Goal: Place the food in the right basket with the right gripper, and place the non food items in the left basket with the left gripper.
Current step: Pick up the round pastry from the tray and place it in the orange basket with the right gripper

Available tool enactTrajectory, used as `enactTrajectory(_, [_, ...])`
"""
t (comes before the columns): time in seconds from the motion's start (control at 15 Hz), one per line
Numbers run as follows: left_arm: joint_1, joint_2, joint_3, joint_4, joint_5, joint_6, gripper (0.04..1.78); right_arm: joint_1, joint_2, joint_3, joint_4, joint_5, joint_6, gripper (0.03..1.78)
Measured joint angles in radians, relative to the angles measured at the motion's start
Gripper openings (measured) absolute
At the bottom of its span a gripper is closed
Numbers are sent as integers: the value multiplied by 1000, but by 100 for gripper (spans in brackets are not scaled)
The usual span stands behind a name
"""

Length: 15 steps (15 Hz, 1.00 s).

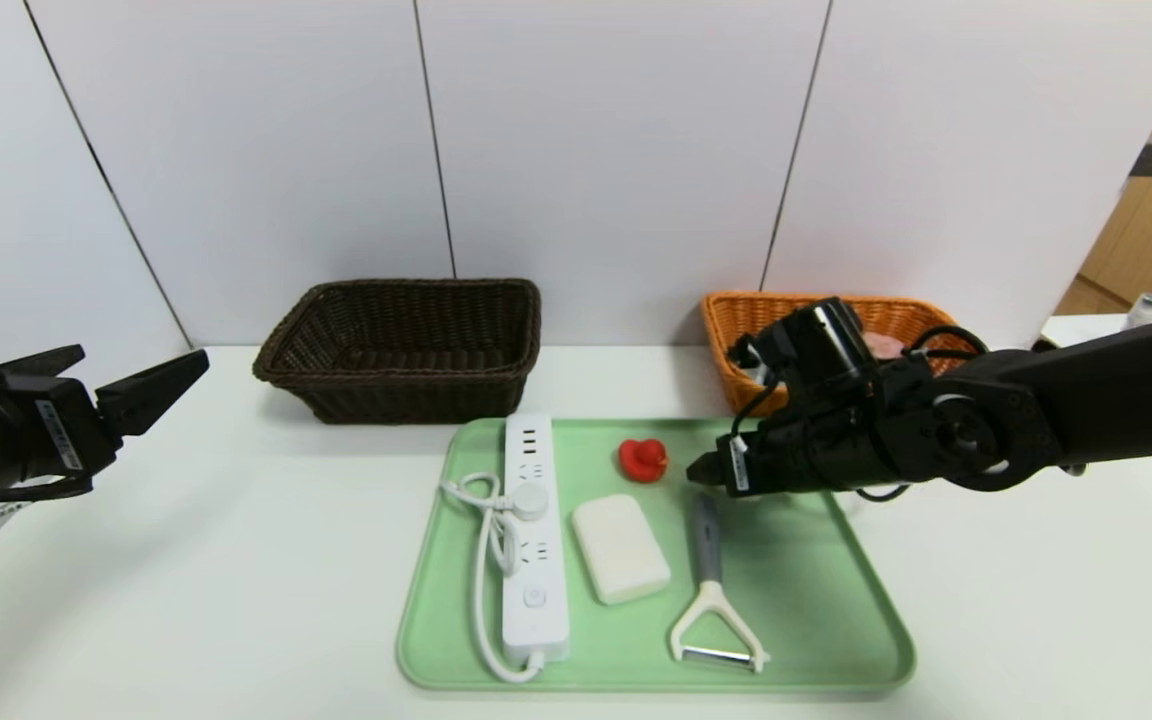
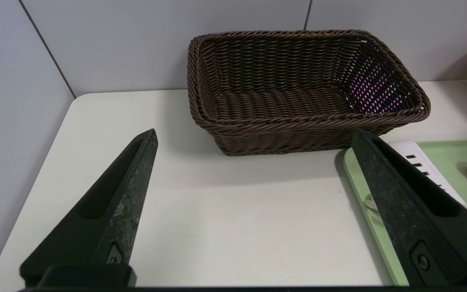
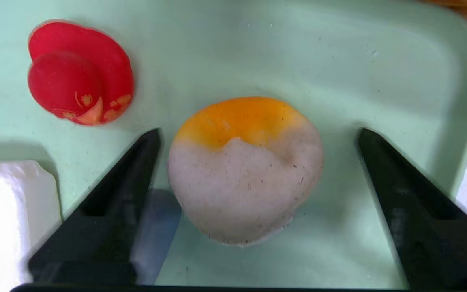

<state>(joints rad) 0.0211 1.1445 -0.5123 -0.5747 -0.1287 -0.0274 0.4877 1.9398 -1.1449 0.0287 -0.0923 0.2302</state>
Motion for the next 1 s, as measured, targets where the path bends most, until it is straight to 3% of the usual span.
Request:
enactTrajectory(0.2, [0, 1, 0, 0, -1, 0, 169, 0, 3, 7, -14, 2, -2, 105])
enactTrajectory(0.4, [0, 1, 2, 1, -3, 1, 169, 0, 2, 9, -13, -1, 0, 76])
enactTrajectory(0.53, [0, 1, 4, 1, -3, 1, 169, 2, -6, 9, -22, -3, -4, 16])
enactTrajectory(0.8, [0, 3, 4, 5, -6, 1, 169, 19, -70, 9, -138, 3, -28, 15])
enactTrajectory(1.0, [0, 3, 9, 6, -6, 0, 169, 30, -163, 6, -155, 27, -50, 14])
